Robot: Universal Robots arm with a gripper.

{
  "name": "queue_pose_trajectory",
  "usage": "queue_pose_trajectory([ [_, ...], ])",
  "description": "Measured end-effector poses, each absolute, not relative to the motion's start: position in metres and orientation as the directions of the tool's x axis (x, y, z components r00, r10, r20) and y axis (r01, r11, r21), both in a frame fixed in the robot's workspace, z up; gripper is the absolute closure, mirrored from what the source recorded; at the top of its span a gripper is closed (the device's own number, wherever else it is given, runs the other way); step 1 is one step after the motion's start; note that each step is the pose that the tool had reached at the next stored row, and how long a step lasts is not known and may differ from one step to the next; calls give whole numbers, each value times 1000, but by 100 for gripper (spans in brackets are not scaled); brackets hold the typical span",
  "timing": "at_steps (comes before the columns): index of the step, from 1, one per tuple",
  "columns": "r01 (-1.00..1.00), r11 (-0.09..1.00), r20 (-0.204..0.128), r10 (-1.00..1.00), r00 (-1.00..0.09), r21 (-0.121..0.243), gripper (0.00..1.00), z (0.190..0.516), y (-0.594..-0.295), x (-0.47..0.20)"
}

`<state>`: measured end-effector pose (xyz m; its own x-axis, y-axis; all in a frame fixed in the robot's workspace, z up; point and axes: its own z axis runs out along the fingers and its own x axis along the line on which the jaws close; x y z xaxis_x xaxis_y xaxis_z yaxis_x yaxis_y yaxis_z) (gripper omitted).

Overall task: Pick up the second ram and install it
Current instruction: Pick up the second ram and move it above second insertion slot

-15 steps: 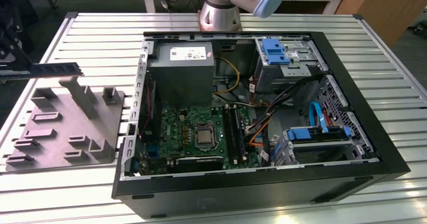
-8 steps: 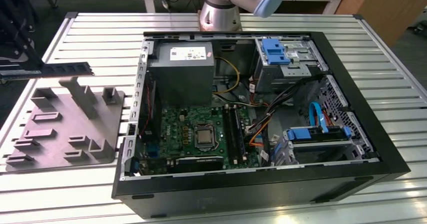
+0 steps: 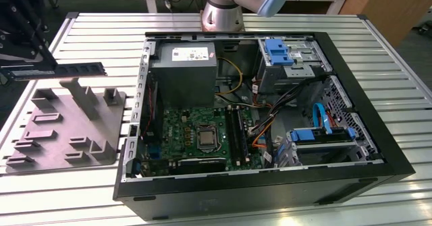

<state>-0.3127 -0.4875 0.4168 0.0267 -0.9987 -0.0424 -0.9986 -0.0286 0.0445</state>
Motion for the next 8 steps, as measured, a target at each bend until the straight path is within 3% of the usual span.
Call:
queue_pose_trajectory([
  [8,-999,-29,-42,-999,27,45,89,417,-488,-293],
])
